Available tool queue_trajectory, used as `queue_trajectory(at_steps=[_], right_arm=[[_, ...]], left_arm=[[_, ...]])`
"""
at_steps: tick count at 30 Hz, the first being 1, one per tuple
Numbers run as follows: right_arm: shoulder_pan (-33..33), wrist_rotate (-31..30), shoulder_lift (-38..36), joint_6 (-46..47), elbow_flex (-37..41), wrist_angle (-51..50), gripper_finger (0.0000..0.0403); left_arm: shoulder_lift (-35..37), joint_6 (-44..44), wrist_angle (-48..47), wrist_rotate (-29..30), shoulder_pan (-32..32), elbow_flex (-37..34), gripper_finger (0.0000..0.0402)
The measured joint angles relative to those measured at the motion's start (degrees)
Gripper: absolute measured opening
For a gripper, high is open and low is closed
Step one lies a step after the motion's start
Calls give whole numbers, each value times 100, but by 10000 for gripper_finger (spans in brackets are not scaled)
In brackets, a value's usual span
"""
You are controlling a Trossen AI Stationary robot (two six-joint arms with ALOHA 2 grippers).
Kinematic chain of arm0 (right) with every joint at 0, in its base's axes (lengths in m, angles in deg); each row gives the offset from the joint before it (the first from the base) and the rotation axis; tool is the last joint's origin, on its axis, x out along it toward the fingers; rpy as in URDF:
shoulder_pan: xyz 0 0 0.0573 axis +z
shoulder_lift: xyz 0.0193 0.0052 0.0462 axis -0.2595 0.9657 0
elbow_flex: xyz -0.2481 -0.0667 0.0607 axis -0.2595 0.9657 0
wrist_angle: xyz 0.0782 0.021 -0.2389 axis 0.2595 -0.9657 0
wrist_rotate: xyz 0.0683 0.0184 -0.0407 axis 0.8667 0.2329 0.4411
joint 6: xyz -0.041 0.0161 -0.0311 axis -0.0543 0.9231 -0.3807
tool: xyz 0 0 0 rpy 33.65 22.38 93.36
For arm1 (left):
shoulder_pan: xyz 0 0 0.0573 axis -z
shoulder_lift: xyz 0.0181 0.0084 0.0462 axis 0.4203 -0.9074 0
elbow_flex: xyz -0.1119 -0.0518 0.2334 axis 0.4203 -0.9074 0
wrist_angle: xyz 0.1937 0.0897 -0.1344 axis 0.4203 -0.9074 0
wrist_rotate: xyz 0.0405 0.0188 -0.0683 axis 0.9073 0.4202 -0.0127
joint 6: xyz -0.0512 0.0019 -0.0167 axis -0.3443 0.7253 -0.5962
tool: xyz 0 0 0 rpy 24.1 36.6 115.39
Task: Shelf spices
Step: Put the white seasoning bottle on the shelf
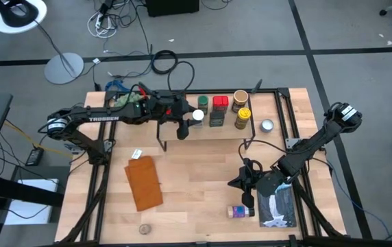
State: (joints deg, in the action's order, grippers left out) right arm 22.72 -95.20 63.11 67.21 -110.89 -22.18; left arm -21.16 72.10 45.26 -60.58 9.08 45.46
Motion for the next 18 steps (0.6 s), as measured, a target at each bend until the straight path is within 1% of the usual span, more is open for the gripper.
queue_trajectory(at_steps=[9,14,18], right_arm=[[0,4,0,-2,0,-2,3],[0,5,0,-3,0,0,2],[0,37,0,-4,0,0,2]], left_arm=[[0,0,-2,2,0,-2,217],[0,0,-5,160,0,-5,240],[0,29,-5,171,0,-7,262]])
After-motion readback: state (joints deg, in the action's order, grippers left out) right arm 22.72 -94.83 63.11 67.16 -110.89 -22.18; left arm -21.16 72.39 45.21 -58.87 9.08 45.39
